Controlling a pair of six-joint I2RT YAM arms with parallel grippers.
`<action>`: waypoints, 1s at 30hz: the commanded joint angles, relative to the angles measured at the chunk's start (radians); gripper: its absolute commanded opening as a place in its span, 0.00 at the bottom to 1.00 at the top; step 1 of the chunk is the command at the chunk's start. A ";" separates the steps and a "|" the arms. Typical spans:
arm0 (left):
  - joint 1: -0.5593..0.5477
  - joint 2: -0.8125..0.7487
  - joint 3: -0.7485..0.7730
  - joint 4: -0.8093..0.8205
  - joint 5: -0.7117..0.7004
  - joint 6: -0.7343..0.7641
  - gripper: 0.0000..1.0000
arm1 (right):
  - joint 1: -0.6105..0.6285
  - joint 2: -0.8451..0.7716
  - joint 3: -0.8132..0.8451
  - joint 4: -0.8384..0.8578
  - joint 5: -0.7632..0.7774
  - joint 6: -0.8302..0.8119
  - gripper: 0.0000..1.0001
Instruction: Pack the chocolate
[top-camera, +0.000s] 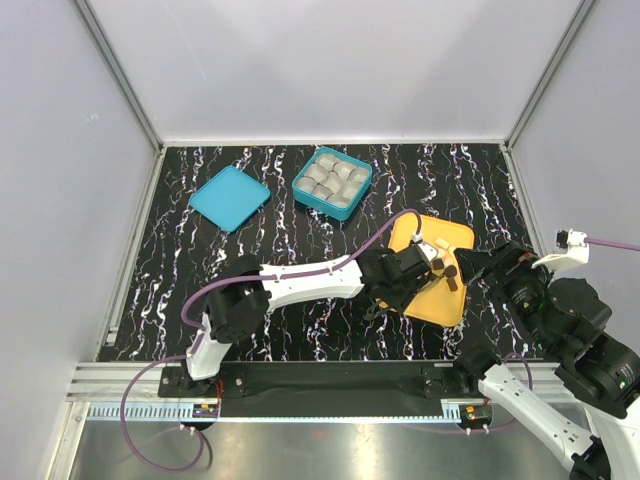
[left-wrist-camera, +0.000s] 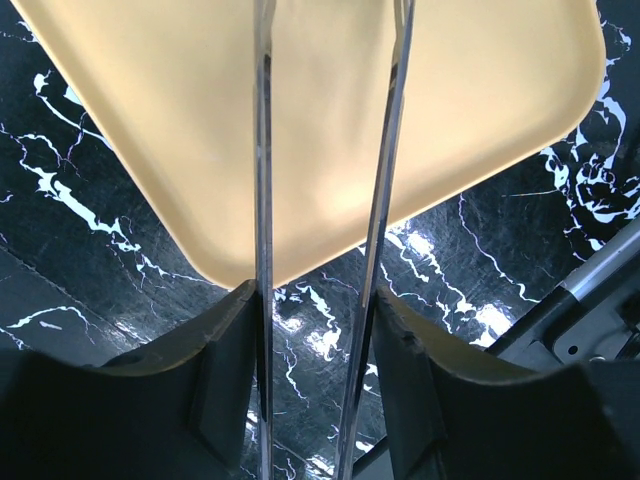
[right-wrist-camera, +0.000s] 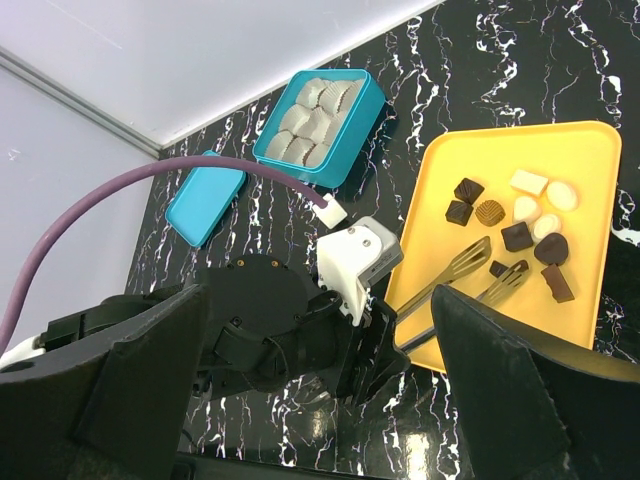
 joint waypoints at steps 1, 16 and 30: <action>-0.002 -0.016 0.019 0.038 0.003 0.011 0.49 | 0.004 -0.008 0.004 0.000 0.045 -0.006 1.00; -0.011 -0.105 0.066 -0.059 -0.010 -0.006 0.40 | 0.006 -0.007 0.010 0.000 0.032 -0.002 1.00; 0.136 -0.220 0.212 -0.278 -0.103 0.012 0.39 | 0.006 -0.004 -0.002 0.006 0.000 0.010 1.00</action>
